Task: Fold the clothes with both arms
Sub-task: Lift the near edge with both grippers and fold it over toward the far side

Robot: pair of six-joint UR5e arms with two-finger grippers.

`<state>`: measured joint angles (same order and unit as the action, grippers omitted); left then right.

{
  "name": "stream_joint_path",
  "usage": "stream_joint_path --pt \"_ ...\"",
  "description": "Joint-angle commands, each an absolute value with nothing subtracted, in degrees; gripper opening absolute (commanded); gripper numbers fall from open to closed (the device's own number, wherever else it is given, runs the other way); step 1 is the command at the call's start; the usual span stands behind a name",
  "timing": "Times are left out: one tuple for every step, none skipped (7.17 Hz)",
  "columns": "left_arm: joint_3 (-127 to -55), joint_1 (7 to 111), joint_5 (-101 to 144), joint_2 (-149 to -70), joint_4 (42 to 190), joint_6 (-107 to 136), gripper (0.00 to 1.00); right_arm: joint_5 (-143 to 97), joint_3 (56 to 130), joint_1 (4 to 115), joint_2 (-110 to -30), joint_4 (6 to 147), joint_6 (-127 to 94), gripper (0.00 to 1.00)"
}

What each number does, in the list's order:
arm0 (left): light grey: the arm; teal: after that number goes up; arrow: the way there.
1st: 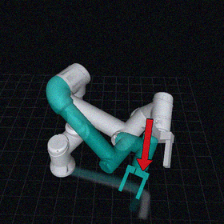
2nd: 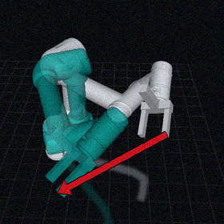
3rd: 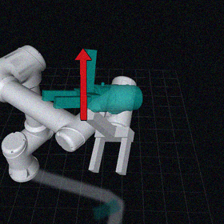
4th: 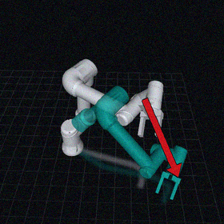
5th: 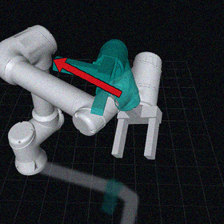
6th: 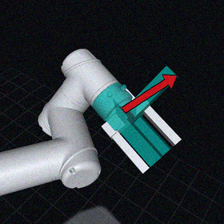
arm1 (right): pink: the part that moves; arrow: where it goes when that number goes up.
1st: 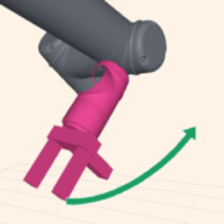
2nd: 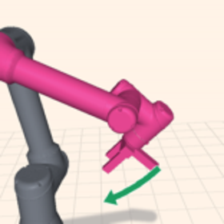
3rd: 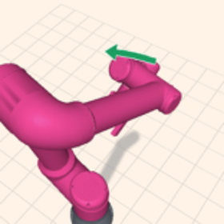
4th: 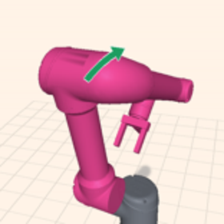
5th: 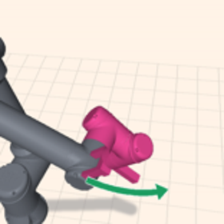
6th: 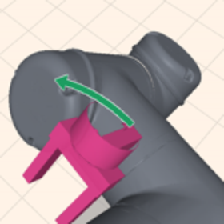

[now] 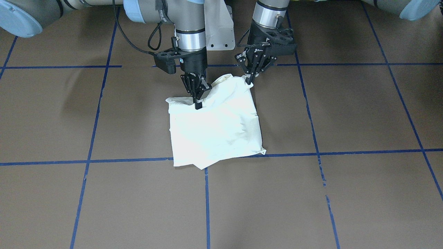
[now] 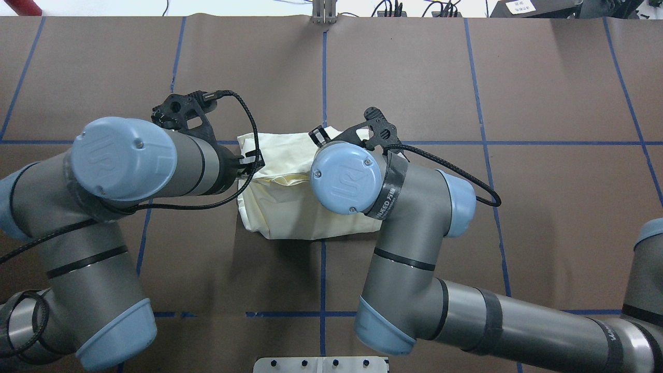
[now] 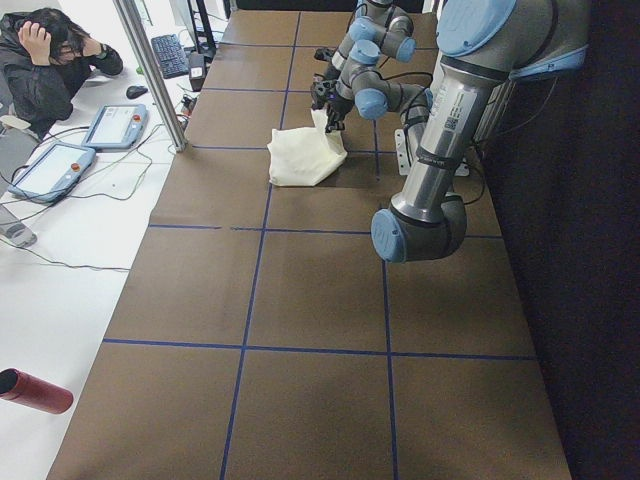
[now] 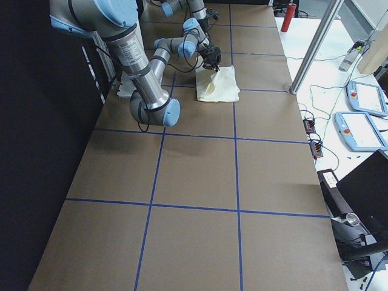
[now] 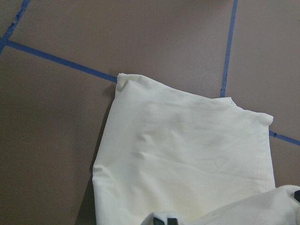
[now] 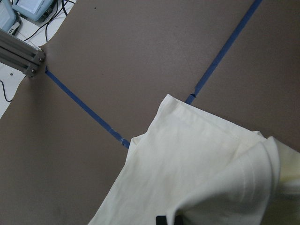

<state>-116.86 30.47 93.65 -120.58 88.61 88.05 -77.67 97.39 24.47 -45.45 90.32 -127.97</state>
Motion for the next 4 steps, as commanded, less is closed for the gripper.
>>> stream_joint_path --pt "-110.76 32.60 93.52 -123.22 90.25 86.58 0.00 -78.92 89.93 26.45 -43.33 86.59 -126.22 0.00" --pt "-107.96 33.48 93.52 -123.31 92.26 86.05 0.00 -78.93 87.65 26.54 -43.24 84.92 -125.51 0.00" --pt "-104.45 34.27 93.43 -123.66 94.72 84.48 0.00 -79.01 85.36 26.63 -43.24 82.90 -124.90 0.00" --pt "-101.19 34.71 93.34 -123.84 97.27 84.20 0.00 -79.88 83.69 26.72 -43.24 81.40 -123.67 0.00"
